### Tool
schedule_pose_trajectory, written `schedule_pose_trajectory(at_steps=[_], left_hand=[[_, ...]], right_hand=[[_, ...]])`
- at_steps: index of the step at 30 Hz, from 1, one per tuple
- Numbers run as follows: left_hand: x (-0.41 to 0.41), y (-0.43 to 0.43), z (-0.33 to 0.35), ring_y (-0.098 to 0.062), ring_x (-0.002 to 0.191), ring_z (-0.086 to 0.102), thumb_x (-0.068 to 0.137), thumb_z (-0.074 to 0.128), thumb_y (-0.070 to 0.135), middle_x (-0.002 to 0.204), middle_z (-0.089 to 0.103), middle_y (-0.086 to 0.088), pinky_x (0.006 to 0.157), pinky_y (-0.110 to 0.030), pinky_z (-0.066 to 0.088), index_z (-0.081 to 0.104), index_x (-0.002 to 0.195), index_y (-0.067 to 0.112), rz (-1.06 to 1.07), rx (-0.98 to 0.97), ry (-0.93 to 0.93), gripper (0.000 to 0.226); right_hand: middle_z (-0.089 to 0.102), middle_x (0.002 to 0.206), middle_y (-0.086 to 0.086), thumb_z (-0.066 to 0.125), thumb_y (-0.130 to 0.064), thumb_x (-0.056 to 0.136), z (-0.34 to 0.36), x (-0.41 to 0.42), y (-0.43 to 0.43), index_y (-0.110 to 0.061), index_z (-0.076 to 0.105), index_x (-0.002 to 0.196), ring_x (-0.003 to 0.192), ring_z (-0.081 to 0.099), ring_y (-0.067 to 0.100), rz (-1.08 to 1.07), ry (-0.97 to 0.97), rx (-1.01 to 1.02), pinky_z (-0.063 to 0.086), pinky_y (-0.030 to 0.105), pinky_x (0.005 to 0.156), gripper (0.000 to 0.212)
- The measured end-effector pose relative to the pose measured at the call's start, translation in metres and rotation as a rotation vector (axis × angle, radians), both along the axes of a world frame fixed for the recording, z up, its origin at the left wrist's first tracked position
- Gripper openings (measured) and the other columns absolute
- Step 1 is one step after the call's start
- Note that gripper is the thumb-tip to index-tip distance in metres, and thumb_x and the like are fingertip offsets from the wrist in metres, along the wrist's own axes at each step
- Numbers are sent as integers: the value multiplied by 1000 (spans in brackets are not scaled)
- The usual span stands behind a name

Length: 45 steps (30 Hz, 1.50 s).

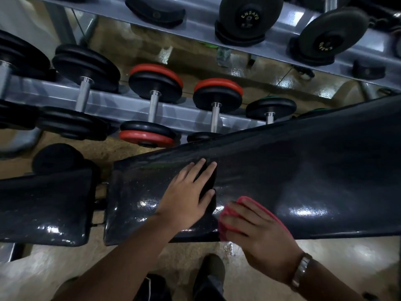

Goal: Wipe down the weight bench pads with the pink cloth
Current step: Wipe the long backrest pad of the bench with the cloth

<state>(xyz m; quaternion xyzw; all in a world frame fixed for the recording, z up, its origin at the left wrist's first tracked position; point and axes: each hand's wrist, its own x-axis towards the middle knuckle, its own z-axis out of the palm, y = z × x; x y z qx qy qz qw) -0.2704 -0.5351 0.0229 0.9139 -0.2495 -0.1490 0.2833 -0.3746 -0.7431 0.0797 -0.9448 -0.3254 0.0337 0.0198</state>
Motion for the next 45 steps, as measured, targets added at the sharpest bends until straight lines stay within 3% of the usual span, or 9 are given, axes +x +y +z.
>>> schedule_pose_trajectory(at_steps=[7,13,18,23,28,33,38,42,45], left_hand=[[-6,3,-5,-13,149,16,99,48,47,162,22,6,123,-36,22,22,158,30,172,-50,32,66],[-8,2,-6,-17,151,11,99,40,53,164,15,6,123,-45,21,11,157,37,202,5,67,67],[-4,2,-7,-17,147,19,97,44,55,160,23,6,119,-44,29,16,156,36,197,17,41,68],[3,7,-6,-15,144,23,95,45,56,156,27,9,116,-44,34,18,155,38,180,23,55,68],[6,8,-9,-15,138,31,96,44,52,153,32,10,111,-41,39,21,154,36,191,28,30,65],[5,6,-10,-16,136,34,94,44,52,153,34,9,110,-40,41,22,154,36,194,39,19,66],[5,5,-9,-17,136,35,93,43,52,155,34,9,109,-39,42,23,154,35,191,42,9,66],[4,6,-10,-15,137,32,94,40,53,156,32,9,110,-38,41,23,154,36,191,24,17,65],[5,6,-10,-17,137,33,94,40,52,156,33,8,110,-39,40,25,154,36,198,14,12,64]], right_hand=[[70,116,-6,47,-23,96,2,17,5,-26,76,99,125,59,25,-272,-103,49,36,49,117,29],[66,129,-4,41,-18,105,-10,8,6,-26,72,112,132,55,24,125,-59,-46,38,48,115,33],[68,123,-2,39,-21,101,-10,21,17,-25,75,108,130,56,28,-289,-143,13,36,52,116,36],[64,134,-2,37,-19,100,-15,15,23,-28,69,121,135,53,28,-41,-67,-86,34,53,115,39],[56,139,8,52,-17,81,1,45,27,-21,59,135,132,48,39,-562,-103,-199,36,60,109,55],[58,135,5,42,-21,87,-8,48,33,-23,58,135,125,53,32,-318,-39,-213,42,51,105,51],[58,134,8,50,-20,87,1,84,25,-21,59,135,125,52,35,-531,-92,-271,41,52,102,49],[61,129,0,44,-26,79,-1,88,24,-25,66,126,122,56,28,-266,-90,-215,37,53,111,52],[63,123,-1,51,-19,73,9,116,12,-25,68,121,116,56,28,-390,-104,-183,40,48,105,51]])
